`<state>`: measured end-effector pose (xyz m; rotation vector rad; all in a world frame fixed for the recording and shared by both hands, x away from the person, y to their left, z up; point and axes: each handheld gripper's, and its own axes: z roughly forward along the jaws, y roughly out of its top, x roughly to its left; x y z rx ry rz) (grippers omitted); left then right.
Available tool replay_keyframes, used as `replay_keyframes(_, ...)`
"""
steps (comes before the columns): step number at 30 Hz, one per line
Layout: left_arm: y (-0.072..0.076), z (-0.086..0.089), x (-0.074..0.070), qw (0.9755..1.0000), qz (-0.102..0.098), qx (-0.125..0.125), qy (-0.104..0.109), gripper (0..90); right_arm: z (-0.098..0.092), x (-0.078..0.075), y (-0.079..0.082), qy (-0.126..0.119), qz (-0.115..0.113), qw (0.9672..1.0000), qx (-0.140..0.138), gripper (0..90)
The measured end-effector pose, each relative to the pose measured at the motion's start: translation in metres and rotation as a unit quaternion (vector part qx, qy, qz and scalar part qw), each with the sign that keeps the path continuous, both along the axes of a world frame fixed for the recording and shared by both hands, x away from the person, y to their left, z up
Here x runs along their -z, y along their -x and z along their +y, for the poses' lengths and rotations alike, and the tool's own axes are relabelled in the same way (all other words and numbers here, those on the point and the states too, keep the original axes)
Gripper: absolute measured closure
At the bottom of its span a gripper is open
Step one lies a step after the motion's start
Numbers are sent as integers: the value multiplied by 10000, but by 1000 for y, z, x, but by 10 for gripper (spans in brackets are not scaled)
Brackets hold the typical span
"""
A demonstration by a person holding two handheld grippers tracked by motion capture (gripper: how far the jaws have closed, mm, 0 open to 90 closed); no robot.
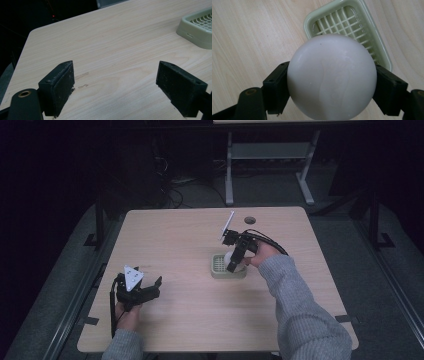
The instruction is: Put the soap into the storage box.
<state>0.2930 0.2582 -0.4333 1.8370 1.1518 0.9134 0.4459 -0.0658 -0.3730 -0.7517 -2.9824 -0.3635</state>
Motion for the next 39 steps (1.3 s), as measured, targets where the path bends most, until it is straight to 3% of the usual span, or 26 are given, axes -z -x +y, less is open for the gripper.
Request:
replay_keyframes(13,0,0,0,10000,4,8,-27,148,8,-1,-9,50,-62,10000,0,235)
replay_keyframes(39,0,0,0,10000,-7,8,-5,148,14,24,-23,246,-93,9995,183,235)
